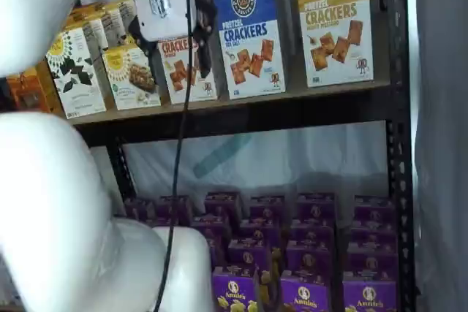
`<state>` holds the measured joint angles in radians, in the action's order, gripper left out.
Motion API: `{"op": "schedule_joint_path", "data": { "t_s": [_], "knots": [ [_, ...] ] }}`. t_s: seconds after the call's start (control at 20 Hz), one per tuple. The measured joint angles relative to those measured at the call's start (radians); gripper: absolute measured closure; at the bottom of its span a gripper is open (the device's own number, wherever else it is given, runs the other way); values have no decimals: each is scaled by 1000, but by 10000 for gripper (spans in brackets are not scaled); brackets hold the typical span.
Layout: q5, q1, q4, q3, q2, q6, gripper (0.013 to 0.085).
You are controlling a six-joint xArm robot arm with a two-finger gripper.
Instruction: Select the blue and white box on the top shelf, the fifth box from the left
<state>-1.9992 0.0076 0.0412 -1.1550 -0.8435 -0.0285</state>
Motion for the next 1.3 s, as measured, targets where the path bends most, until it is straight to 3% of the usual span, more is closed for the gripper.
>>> {"op": "schedule_joint_path", "data": {
  "t_s": [0.15,0.25,0.9,1.3],
  "knots": [
    [15,-40,44,9,-10,21,130],
    [16,-42,48,11,-10,23,130],
    [116,39,-47,-8,33,-21,130],
    [168,24,-47,-104,158,-8,130]
  ]
}}
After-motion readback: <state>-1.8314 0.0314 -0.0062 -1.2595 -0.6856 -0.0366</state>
